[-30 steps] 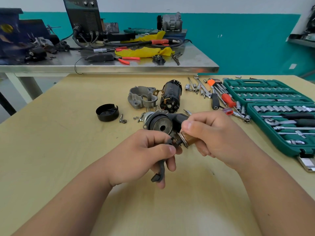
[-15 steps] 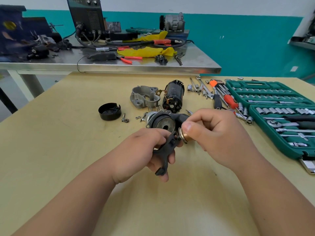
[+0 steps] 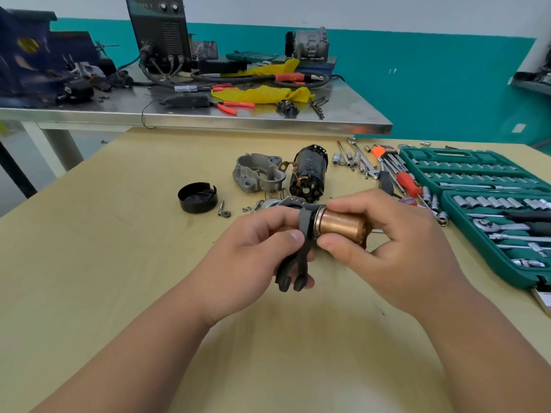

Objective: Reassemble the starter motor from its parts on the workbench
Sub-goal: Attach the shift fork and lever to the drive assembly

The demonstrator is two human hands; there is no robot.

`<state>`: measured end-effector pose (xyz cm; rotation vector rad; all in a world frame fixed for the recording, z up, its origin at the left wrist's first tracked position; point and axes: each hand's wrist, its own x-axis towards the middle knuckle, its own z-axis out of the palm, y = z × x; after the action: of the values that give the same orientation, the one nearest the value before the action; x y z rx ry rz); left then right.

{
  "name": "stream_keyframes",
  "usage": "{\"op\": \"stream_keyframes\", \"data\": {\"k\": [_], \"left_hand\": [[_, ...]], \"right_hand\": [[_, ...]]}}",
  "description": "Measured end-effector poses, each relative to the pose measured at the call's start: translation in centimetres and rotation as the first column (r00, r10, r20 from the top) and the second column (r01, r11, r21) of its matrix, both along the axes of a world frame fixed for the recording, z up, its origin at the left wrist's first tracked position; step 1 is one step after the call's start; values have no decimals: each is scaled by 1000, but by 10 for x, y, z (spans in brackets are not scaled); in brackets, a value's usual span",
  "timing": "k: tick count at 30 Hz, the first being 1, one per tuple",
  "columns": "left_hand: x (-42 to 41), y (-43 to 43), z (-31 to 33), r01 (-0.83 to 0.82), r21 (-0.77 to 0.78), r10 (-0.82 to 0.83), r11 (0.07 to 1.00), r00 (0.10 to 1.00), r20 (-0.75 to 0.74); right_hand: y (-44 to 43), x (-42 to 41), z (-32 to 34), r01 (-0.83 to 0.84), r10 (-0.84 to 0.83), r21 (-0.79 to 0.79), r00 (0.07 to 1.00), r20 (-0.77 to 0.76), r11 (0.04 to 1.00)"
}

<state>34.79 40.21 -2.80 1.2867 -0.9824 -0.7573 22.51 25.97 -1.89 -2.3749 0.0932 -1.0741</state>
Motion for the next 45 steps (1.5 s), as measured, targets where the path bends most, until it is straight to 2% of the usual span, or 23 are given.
{"op": "stream_keyframes", "data": {"k": [3, 6, 9, 12, 16, 19, 22, 27, 33, 37, 39, 42, 45], "left_hand": [[-1, 0, -3, -44, -84, 54, 996, 992, 117], [2, 0, -5, -92, -137, 115, 986, 978, 172], [6, 0, -7, -105, -134, 138, 985, 953, 269], [9, 0, -9, -132, -87, 154, 987, 927, 341], [12, 2, -8, -198, -57, 201, 978, 849, 488], [13, 3, -6, -202, -23, 182, 979, 823, 538], [15, 3, -7, -227, 41, 166, 973, 813, 558], [17, 3, -10, -284, 148, 175, 947, 846, 504], [18, 4, -6, -275, 151, 185, 949, 878, 441], [17, 3, -6, -299, 150, 208, 943, 875, 437], [16, 3, -6, -282, 119, 212, 952, 887, 410], [15, 1, -5, -267, 25, 257, 963, 947, 191], [17, -3, -3, -290, 39, 291, 956, 957, -19]], "right_hand": [[4, 1, -1, -21, 22, 100, 1000, -7, 995], [6, 4, -6, -36, 51, 213, 996, -69, 976], [4, 8, -9, -35, 77, 272, 986, -145, 962], [2, 13, -14, -13, 79, 298, 974, -213, 955], [-2, 15, -19, 16, 58, 277, 965, -257, 961], [-4, 16, -23, 16, 46, 198, 950, -309, 980], [-5, 17, -25, 5, 75, 210, 925, -372, 978], [-6, 16, -24, -65, 149, 192, 873, -464, 979], [-5, 16, -24, -95, 179, 194, 857, -482, 976], [-7, 13, -22, -96, 213, 256, 851, -481, 962], [-7, 13, -21, -116, 265, 341, 863, -431, 933], [-9, 13, -18, -114, 288, 468, 903, -320, 876], [-12, 11, -12, -130, 294, 567, 933, -207, 814]]}}
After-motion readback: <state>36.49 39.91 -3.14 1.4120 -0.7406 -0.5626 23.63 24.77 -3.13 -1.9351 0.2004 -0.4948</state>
